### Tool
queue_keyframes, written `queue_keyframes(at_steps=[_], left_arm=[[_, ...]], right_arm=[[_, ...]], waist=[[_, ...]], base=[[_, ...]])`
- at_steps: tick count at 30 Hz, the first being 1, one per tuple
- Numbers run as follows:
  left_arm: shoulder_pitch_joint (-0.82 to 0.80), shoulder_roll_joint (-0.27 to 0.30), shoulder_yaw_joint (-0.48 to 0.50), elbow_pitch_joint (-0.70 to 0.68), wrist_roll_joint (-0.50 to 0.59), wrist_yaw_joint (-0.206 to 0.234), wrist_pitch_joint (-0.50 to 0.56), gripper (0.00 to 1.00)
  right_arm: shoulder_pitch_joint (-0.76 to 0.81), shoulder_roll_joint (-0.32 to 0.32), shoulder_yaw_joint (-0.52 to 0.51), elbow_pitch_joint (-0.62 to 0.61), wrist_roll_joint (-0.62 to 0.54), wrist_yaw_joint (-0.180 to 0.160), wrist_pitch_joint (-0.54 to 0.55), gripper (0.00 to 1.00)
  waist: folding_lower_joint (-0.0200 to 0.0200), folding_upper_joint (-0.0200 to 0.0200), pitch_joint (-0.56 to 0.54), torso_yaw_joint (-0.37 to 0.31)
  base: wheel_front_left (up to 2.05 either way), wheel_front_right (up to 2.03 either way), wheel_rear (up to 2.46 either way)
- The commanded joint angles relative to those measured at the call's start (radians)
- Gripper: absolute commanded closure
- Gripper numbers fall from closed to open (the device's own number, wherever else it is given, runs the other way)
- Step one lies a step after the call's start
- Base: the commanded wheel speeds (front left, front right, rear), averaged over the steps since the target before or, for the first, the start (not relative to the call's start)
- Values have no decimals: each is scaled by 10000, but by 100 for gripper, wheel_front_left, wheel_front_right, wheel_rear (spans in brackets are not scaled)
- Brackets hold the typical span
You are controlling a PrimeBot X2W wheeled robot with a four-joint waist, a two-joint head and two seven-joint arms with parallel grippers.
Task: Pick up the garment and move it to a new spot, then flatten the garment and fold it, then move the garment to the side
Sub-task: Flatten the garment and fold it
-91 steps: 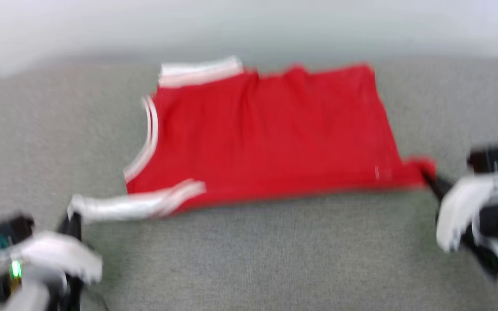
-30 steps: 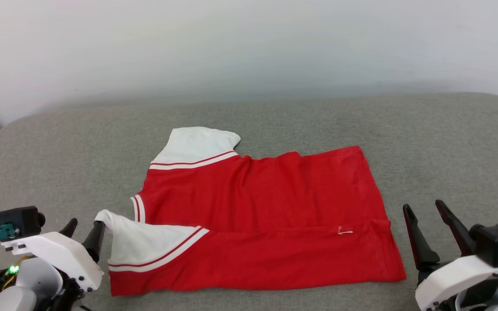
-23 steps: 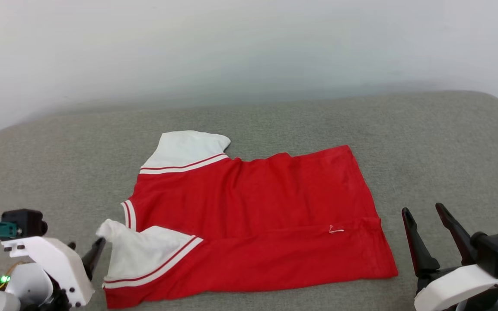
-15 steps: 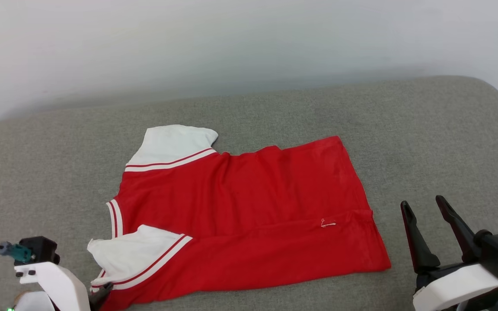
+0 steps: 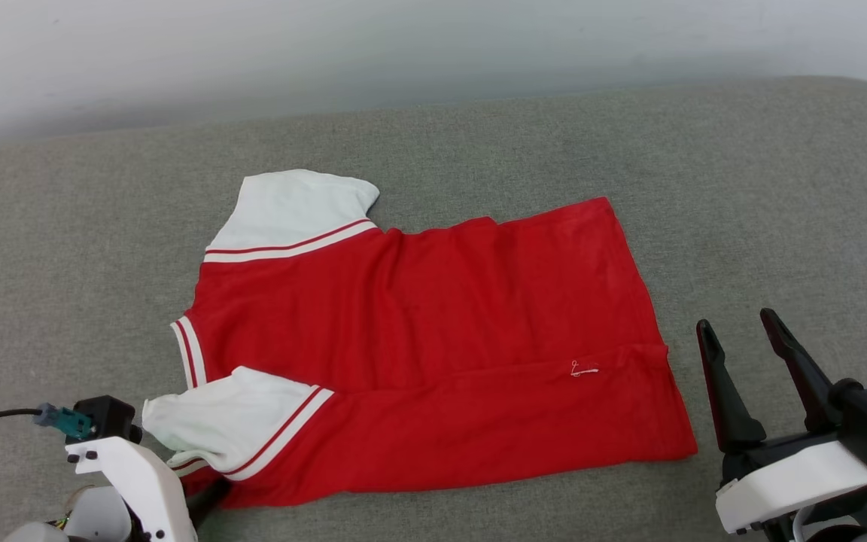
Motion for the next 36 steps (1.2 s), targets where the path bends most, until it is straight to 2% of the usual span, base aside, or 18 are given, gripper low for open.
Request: queue_keyframes(at_steps=[1,5,8,13,16,19,22,29,30,31,32,36], left_arm=[[271,-586,-546,388,-168,-177,274,100],[64,-663,-558,744,-139,-422,108,100],[-37,-592,-402,726,-45,-479,-157,100],[-98,-215,-38,103,136,-357,-580,100],[-89,-62,103,-486,223,-210,-694,100],[-176,111,195,-1063,338,-45,-687,100],[-316,218,207,-1552,457,86,-587,100],[-600,146,-16,-1987,674,170,-434,100],[-614,121,-51,-1979,648,166,-429,100],[-619,91,-69,-1954,643,164,-426,100],[-616,78,-82,-1920,637,165,-426,100],[-484,35,-136,-1802,576,103,-418,100]], right_arm=[[-84,-21,-25,-48,-22,-8,43,0],[8,-170,-162,-19,160,-8,419,0],[121,-302,-424,114,551,-8,1173,0],[133,-949,-1057,842,1579,-8,3614,0],[44,-1284,-1235,1278,2009,-8,5212,0],[-254,-1592,-1120,1655,2409,-6,6370,0],[-651,-1702,-870,2006,2673,-8,6970,0],[-1514,-1492,-18,3304,3014,-6,7494,0],[-1518,-1410,129,3525,3101,-4,7628,19],[-1505,-1341,290,3697,3203,0,7764,71],[-1504,-1300,403,3818,3289,9,7847,100],[-1604,-1481,473,3913,3449,-8,7727,100]], waist=[[0,-1,-34,45],[0,-1,-230,193],[0,-1,-394,305],[0,-1,-519,524],[0,-1,-419,714],[0,-1,-157,912],[0,-1,185,1066],[0,-1,720,1285],[0,-1,736,1296],[0,-1,742,1303],[0,-1,738,1304],[0,-1,524,1244]], base=[[0,0,0],[0,0,0],[0,0,0],[0,0,0],[0,0,0],[0,0,0],[0,0,0],[0,0,0],[0,0,0],[0,0,0],[0,0,0],[0,0,0]])
